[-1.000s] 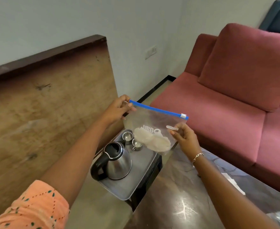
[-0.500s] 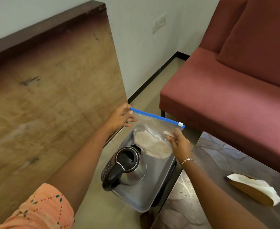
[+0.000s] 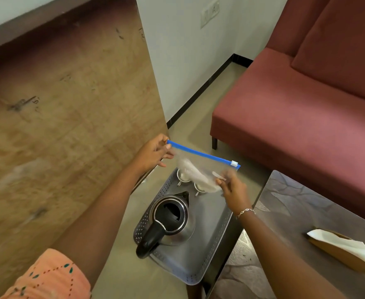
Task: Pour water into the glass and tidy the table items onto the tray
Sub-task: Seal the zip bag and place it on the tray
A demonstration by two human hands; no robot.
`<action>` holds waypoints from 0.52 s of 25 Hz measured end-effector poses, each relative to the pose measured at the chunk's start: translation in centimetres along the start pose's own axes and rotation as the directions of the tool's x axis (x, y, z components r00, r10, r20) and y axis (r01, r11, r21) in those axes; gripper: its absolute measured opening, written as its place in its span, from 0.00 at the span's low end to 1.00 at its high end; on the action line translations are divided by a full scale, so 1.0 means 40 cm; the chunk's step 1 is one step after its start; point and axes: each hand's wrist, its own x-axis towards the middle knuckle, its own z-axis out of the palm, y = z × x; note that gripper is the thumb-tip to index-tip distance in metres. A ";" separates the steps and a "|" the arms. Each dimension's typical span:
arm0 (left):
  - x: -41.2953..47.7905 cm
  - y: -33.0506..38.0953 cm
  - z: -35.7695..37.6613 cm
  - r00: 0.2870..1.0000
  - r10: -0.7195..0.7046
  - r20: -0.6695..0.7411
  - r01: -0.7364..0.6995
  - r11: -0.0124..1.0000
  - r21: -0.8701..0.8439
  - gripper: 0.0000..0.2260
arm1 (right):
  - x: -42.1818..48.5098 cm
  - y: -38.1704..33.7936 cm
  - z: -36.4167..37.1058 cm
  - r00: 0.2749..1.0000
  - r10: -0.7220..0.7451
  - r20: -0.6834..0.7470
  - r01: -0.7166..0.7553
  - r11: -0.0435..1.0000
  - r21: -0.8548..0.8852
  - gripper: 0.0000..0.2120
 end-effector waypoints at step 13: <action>0.056 -0.176 0.023 0.968 -0.249 -0.041 0.250 0.968 0.028 0.11 | 0.052 0.078 0.134 0.921 0.202 0.334 -0.247 0.964 0.098 0.10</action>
